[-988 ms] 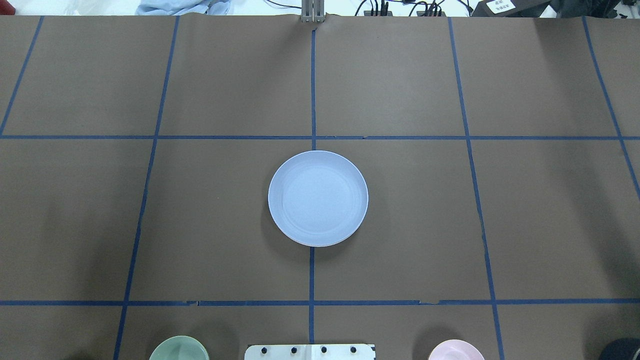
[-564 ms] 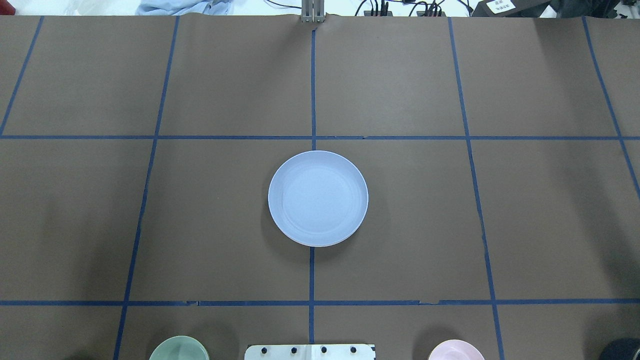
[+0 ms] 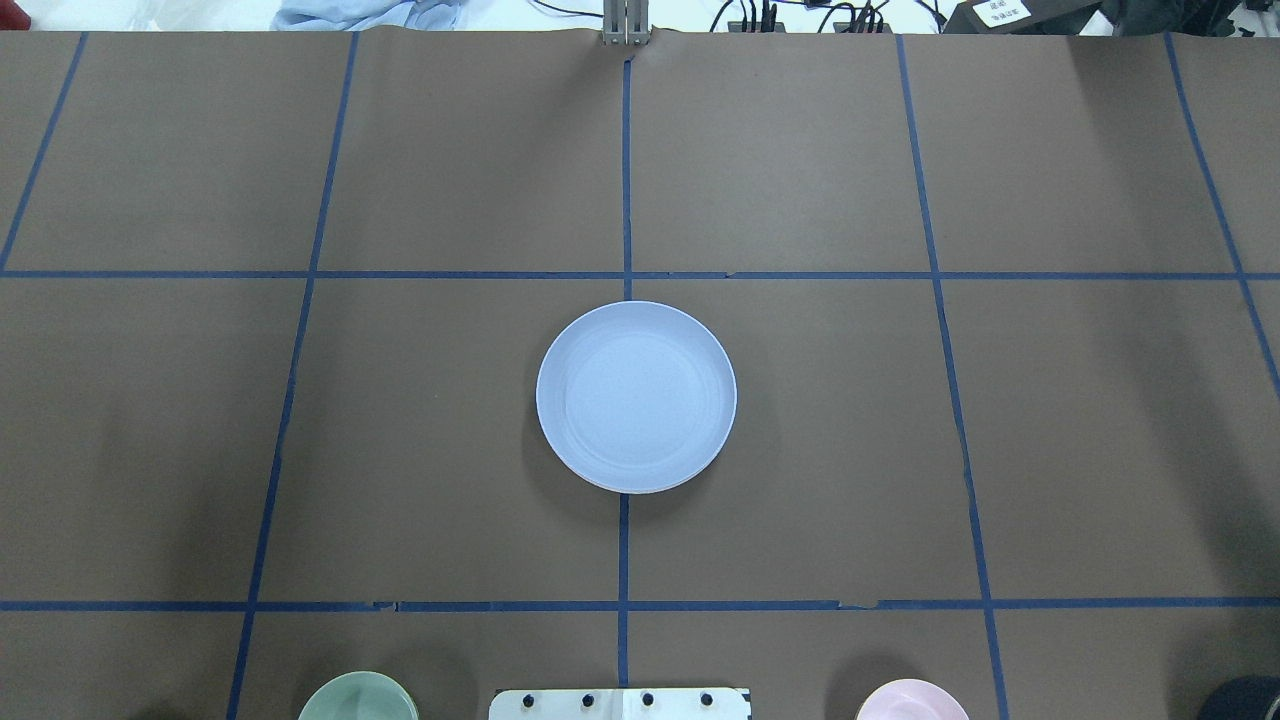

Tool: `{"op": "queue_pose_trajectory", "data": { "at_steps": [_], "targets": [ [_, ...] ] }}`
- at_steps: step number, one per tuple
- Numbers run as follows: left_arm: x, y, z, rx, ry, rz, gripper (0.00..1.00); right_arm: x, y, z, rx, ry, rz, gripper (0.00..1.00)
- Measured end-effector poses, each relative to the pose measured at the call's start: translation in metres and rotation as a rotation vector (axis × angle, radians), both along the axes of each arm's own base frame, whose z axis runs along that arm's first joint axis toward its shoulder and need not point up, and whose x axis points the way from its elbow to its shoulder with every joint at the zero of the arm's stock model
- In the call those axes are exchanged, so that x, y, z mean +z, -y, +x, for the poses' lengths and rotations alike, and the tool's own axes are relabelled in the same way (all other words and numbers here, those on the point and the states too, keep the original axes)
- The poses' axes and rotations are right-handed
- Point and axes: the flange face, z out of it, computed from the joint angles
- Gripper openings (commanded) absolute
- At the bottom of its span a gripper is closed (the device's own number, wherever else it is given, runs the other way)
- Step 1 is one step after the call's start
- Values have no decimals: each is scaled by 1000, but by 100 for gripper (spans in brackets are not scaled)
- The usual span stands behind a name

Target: Stack three plates with pink and blue

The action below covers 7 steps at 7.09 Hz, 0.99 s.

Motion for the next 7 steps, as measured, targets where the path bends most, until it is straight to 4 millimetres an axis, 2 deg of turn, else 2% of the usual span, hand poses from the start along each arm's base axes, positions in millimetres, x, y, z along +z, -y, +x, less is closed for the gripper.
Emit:
{"op": "queue_pose_trajectory", "data": {
  "at_steps": [2, 7],
  "targets": [
    [1, 0, 0, 3, -2, -2, 100, -13, -3, 10, 21, 0, 25, 100],
    [4, 2, 1, 2, -2, -8, 100, -17, -5, 10, 22, 28, 26, 100]
  ]
}}
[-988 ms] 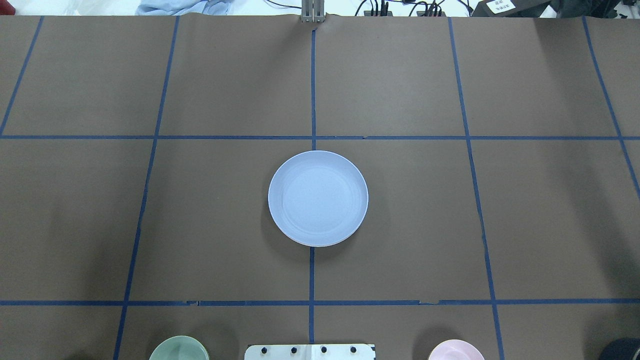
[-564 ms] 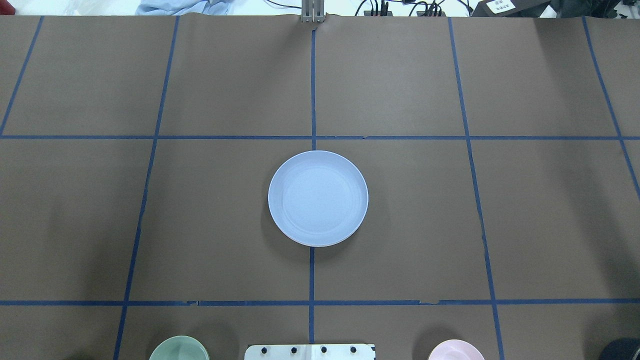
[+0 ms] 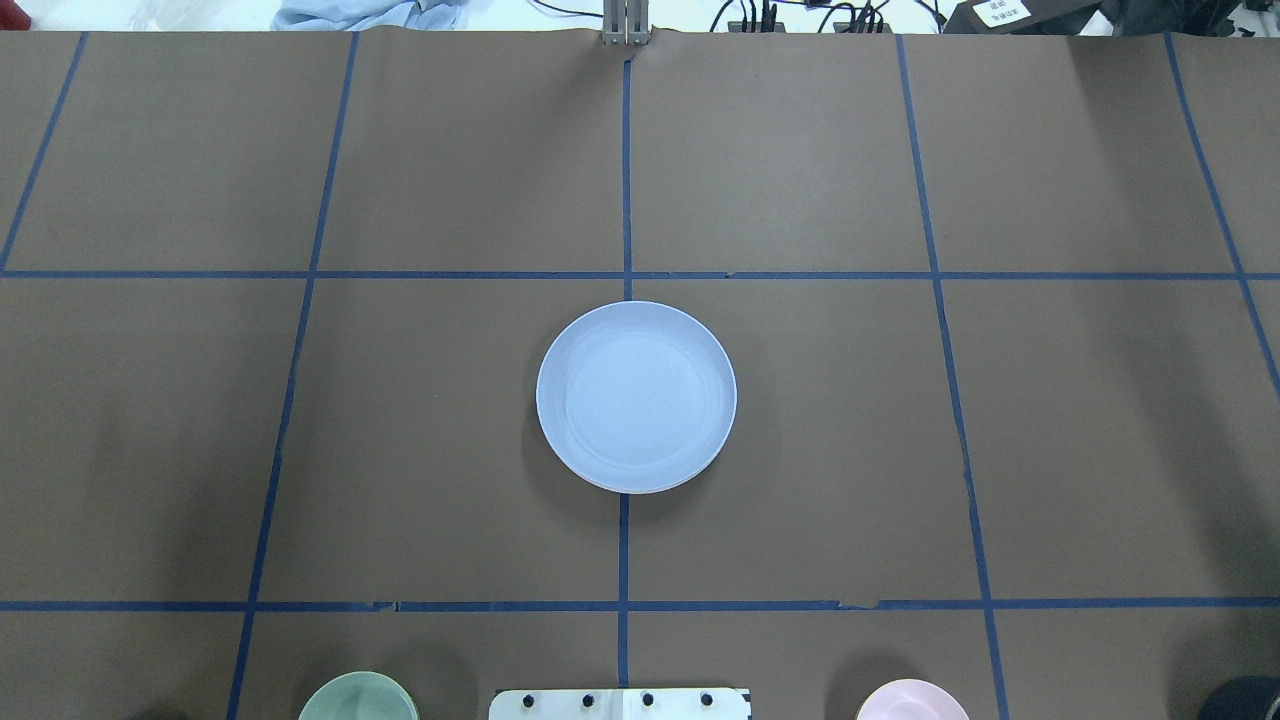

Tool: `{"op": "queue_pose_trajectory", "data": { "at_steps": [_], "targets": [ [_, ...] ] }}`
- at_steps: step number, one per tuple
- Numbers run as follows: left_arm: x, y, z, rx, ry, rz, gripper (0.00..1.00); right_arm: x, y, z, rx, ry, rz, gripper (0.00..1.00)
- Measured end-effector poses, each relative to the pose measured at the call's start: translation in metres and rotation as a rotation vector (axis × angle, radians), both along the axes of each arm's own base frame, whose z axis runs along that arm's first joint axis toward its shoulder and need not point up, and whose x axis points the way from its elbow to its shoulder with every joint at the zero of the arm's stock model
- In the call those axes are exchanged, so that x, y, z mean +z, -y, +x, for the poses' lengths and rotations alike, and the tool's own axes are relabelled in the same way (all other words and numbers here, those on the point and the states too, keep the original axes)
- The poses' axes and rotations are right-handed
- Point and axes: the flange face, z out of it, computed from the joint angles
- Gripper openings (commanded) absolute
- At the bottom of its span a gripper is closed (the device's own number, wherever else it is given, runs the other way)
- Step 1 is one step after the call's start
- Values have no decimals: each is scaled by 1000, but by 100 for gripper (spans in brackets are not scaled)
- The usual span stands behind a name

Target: Stack three plates with pink and blue

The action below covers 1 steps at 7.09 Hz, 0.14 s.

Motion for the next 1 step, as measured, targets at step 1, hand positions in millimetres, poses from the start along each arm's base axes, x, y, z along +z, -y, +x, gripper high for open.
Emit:
{"op": "queue_pose_trajectory", "data": {
  "at_steps": [1],
  "targets": [
    [-2, 1, 0, 0, 0, 3, 100, 0, 0, 0, -1, 6, 0, 100]
  ]
}}
